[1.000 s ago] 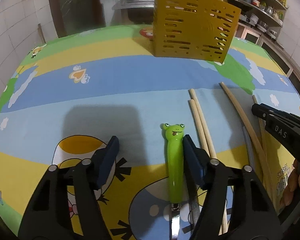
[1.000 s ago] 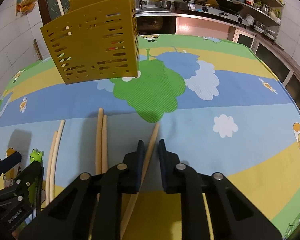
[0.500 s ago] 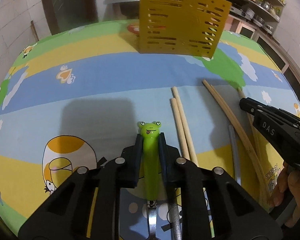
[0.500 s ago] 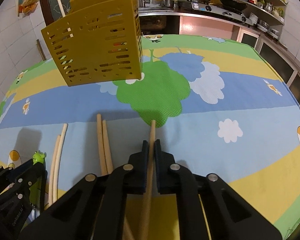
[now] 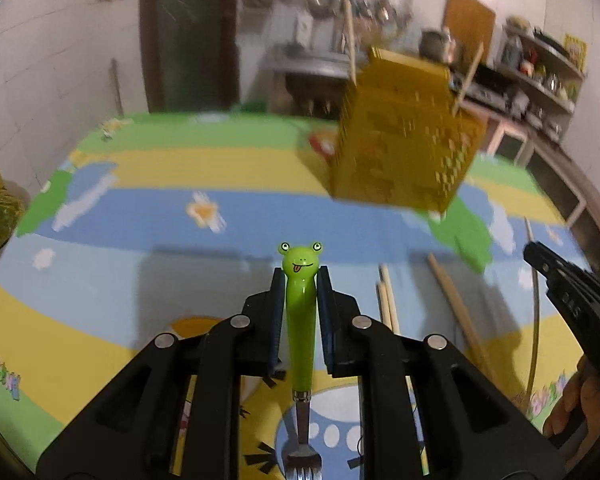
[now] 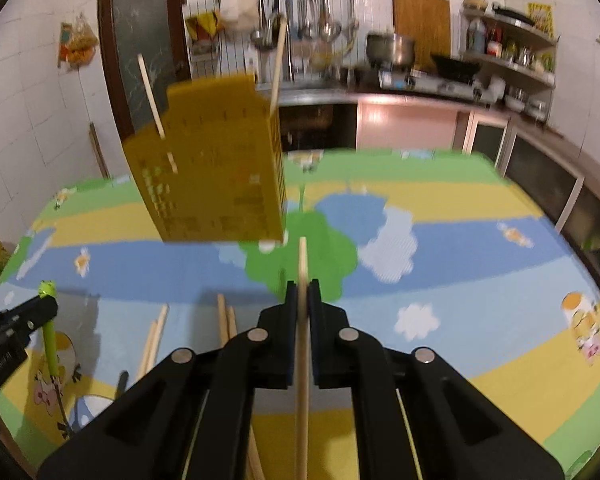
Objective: Organize utensils
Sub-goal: 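Carry the chopstick and fork to the yellow holder and release both inside, then grasp a wooden chopstick with the right tool while the left tool grasps another chopstick, then carry both chopsticks to the yellow holder and open both tools to drop them in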
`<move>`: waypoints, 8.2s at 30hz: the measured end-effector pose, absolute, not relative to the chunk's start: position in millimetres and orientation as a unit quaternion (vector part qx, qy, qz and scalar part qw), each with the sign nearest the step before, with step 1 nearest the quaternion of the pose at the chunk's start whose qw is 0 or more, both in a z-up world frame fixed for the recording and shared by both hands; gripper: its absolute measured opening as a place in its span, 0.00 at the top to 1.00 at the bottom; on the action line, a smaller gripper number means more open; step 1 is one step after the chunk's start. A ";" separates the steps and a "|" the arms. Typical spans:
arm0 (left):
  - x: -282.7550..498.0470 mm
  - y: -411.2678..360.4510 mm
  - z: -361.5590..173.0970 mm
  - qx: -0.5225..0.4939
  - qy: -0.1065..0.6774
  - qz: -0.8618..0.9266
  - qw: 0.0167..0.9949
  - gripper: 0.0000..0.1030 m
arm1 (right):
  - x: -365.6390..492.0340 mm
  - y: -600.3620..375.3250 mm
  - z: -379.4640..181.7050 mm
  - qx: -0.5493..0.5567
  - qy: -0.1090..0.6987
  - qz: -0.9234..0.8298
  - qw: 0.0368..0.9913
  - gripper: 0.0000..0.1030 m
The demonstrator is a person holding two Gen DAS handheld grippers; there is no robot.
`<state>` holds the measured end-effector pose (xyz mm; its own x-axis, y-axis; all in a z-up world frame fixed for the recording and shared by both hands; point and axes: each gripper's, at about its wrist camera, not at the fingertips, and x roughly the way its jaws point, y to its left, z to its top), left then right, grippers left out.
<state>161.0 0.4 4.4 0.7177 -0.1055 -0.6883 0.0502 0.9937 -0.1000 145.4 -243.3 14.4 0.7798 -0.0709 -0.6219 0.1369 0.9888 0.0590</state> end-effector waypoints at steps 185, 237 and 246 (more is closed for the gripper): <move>202.9 -70.7 -57.5 0.043 0.487 -0.090 0.868 0.77 | 166.7 -273.2 -46.7 0.009 0.444 -0.012 0.896 0.53; 96.4 -28.8 108.5 -0.040 0.163 -0.109 0.980 0.96 | 62.1 -258.1 109.7 0.049 0.080 0.008 0.996 0.94; 118.4 -28.4 156.9 -0.044 0.126 -0.116 0.984 0.96 | 90.0 -252.4 144.1 0.045 0.054 0.021 0.997 0.94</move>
